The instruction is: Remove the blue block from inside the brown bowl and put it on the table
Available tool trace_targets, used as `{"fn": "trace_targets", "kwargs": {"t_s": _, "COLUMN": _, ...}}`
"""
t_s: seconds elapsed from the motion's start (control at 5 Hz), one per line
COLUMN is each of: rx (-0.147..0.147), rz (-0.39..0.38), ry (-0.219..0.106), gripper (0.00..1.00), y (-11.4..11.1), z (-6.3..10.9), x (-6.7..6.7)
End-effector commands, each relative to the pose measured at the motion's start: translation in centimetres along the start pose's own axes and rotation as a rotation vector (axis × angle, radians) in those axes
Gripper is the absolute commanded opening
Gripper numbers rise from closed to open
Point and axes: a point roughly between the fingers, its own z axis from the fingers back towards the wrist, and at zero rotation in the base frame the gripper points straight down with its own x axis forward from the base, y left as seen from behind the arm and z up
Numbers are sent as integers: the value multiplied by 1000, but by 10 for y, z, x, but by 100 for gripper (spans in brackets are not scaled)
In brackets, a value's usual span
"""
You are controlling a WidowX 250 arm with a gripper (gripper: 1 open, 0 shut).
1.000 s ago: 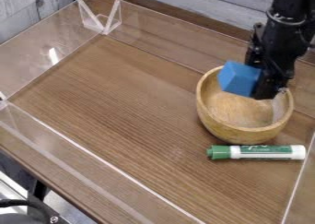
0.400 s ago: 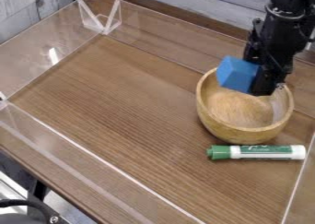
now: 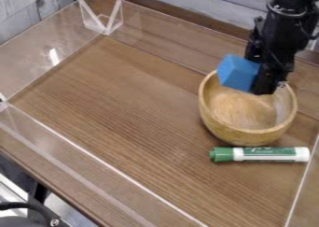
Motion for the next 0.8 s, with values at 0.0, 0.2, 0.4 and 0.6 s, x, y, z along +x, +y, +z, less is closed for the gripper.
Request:
{"fn": "trace_targets", "kwargs": {"t_s": 0.0, "rx": 85, "rz": 13, "ry": -121, "gripper": 0, "y": 11, "z": 46, "x": 3}}
{"fn": "trace_targets", "kwargs": {"t_s": 0.2, "rx": 86, "rz": 11, "ry": -122, "gripper": 0, "y": 11, "z": 44, "x": 3}}
{"fn": "trace_targets", "kwargs": {"t_s": 0.4, "rx": 87, "rz": 9, "ry": -123, "gripper": 0, "y": 12, "z": 41, "x": 2}}
{"fn": "trace_targets", "kwargs": {"t_s": 0.6, "rx": 87, "rz": 9, "ry": -123, "gripper": 0, "y": 12, "z": 41, "x": 0}}
